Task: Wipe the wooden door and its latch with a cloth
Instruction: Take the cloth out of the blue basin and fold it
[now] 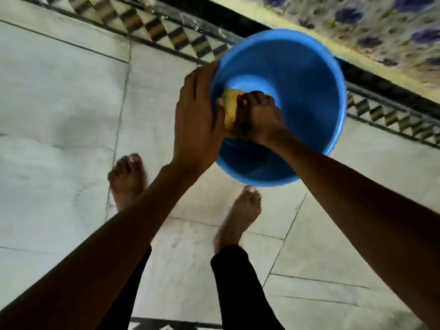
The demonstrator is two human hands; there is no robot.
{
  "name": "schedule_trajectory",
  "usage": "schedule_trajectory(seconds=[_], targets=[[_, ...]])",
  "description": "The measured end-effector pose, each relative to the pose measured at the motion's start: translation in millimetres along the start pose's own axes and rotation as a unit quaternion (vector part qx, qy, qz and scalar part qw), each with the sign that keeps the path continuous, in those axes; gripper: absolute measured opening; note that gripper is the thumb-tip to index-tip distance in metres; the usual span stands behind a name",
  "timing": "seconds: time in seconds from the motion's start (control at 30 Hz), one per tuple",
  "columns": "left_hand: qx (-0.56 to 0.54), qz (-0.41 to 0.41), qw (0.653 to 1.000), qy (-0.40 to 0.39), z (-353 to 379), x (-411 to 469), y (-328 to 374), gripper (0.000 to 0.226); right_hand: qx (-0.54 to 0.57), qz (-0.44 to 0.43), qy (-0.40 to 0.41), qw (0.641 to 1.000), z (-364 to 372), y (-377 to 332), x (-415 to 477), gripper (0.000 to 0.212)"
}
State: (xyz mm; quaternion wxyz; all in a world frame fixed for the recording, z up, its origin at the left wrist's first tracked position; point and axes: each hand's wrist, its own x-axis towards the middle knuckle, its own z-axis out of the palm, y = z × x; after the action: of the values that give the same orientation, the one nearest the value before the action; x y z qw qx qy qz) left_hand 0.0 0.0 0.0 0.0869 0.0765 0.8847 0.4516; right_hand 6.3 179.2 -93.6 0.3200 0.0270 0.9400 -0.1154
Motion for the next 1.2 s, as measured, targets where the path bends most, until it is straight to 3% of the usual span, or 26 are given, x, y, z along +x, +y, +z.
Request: schedule_trajectory(seconds=[0.17,0.3,0.43,0.53,0.6,0.7,0.77,0.83,0.9,0.97,1.03,1.1,1.2], targets=[[-0.008,-0.017,1.000,0.014,15.0,-1.9,-7.3,0.054,-0.124,-0.004,0.014,0.992,10.9,-3.3,22.5,0.082],[-0.007,-0.014,1.000,0.027,15.7,-2.5,-7.4,0.051,-0.158,0.019,-0.014,0.987,-3.4,-10.2,28.8,0.050],[0.001,-0.023,0.999,0.023,14.8,-1.9,-3.5,0.051,-0.040,0.014,-0.053,0.998,-16.5,-19.5,9.7,0.038],[0.018,-0.032,0.999,0.003,10.6,-1.8,-0.5,0.054,0.143,0.043,-0.056,0.987,-32.7,-24.4,-30.6,0.033],[0.025,-0.058,0.998,-0.013,6.2,-2.2,2.6,0.054,0.264,0.093,-0.042,0.959,-50.0,-24.9,-65.5,0.028],[0.059,-0.095,0.994,-0.018,-14.8,-4.4,26.1,0.052,0.411,0.137,0.015,0.901,-87.5,-33.0,-124.9,0.045],[0.070,-0.095,0.993,-0.021,-37.8,-11.2,48.0,0.042,0.519,0.174,0.035,0.836,-121.0,-44.1,-162.8,0.053],[0.007,-0.111,0.993,-0.033,-73.9,-18.6,76.8,0.027,0.602,0.210,0.037,0.769,-164.5,-60.4,-199.3,0.057],[-0.143,-0.202,0.966,-0.080,-120.5,-21.1,120.2,0.021,0.672,0.221,0.040,0.706,-215.0,-83.8,-232.4,0.044],[-0.279,-0.308,0.901,-0.125,-168.1,-20.4,169.0,0.026,0.726,0.215,0.026,0.652,-271.0,-115.4,-264.8,0.034],[-0.365,-0.382,0.837,-0.145,-226.9,-17.7,219.1,0.036,0.757,0.199,0.010,0.623,-334.9,-152.3,-300.4,0.033],[-0.427,-0.381,0.805,-0.158,-291.2,-16.3,272.7,0.069,0.757,0.172,-0.009,0.630,-400.2,-190.1,-337.5,0.039],[-0.461,-0.327,0.804,-0.186,-408.6,-12.4,359.6,0.110,0.725,0.116,-0.035,0.678,-503.5,-251.2,-396.7,0.041]])
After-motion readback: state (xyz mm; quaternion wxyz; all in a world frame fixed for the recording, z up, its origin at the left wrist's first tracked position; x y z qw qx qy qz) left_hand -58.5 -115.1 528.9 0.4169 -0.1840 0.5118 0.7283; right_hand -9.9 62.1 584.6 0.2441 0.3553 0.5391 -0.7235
